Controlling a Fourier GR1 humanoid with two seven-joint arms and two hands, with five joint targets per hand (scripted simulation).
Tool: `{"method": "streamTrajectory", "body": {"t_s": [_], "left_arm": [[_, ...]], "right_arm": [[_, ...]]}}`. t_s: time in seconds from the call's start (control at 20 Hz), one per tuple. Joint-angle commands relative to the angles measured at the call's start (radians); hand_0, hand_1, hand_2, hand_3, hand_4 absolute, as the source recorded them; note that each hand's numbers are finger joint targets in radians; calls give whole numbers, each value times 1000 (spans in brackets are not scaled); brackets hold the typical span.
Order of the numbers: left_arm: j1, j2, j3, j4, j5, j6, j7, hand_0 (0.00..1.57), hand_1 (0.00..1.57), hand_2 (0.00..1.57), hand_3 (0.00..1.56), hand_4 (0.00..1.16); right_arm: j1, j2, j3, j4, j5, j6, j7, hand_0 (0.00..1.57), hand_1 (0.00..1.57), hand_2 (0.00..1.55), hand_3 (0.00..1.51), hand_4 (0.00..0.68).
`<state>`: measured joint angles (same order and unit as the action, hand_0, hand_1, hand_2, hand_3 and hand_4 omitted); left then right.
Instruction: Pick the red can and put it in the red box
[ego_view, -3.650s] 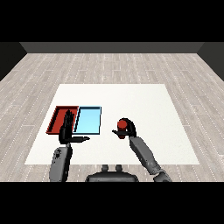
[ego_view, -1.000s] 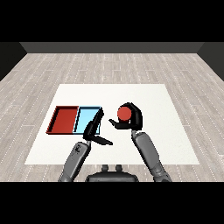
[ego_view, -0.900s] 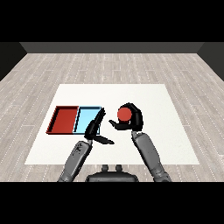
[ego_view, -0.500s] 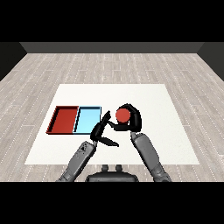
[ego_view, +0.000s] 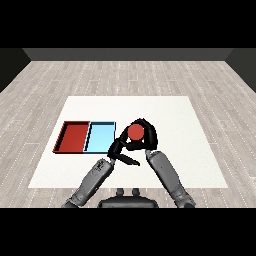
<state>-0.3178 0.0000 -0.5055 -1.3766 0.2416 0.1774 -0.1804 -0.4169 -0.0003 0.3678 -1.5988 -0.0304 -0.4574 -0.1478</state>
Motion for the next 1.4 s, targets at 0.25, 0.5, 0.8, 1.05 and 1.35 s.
{"method": "streamTrajectory", "body": {"t_s": [0.25,0.5,0.8,1.05,1.35], "left_arm": [[-48,0,13,134,43,-60,-111,0,0,0,0,0],[-47,0,-69,83,73,23,-97,0,0,0,0,0],[-73,1,-26,40,57,114,-67,0,0,0,0,0],[-160,0,10,82,110,288,-6,1571,1571,1571,1539,1122],[-89,1,-27,138,124,274,-87,1571,1571,1571,1497,1123]], "right_arm": [[11,0,125,-33,10,-95,-6,1571,1571,1473,1401,631],[-14,0,81,-19,-13,-63,1,1571,1571,1484,1411,650],[18,0,179,-39,-29,-121,-18,1571,1571,1481,1405,657],[-55,0,200,-21,-45,-169,27,1571,1571,1474,1405,624],[-67,0,214,68,-85,-196,-72,1571,1571,1473,1403,632]]}}
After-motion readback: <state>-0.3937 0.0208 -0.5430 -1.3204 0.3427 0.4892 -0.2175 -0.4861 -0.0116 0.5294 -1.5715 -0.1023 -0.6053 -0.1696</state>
